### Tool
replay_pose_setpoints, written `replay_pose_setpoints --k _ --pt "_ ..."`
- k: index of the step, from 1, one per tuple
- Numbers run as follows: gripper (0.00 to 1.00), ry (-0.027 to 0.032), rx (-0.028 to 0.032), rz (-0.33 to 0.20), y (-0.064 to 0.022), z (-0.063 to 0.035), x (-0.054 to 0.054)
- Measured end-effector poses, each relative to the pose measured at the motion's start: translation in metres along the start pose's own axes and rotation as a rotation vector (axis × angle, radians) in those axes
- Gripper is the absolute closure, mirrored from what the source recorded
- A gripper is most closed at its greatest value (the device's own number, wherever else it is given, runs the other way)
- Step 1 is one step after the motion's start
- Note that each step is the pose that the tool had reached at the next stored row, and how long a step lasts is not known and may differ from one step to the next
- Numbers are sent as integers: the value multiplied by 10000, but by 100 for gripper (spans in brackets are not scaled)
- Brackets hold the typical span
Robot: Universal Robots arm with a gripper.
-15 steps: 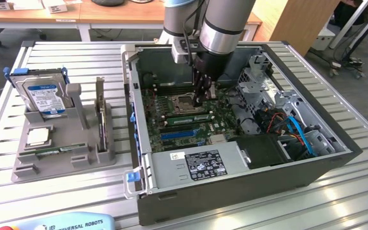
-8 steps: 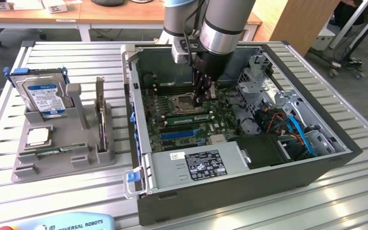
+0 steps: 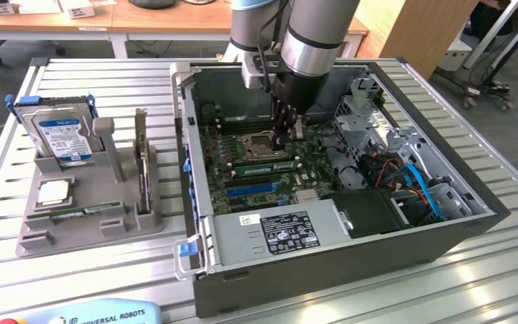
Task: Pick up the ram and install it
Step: 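Press down the ram until it locks into place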
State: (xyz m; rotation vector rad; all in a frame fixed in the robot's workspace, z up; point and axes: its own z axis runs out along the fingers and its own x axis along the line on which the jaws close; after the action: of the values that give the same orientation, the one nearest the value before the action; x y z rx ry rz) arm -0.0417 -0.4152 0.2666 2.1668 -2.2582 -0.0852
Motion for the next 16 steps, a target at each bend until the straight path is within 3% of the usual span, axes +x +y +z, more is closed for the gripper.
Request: replay_pose_setpoints --k 16 --pt "90 -105 67 2249 4 3 0"
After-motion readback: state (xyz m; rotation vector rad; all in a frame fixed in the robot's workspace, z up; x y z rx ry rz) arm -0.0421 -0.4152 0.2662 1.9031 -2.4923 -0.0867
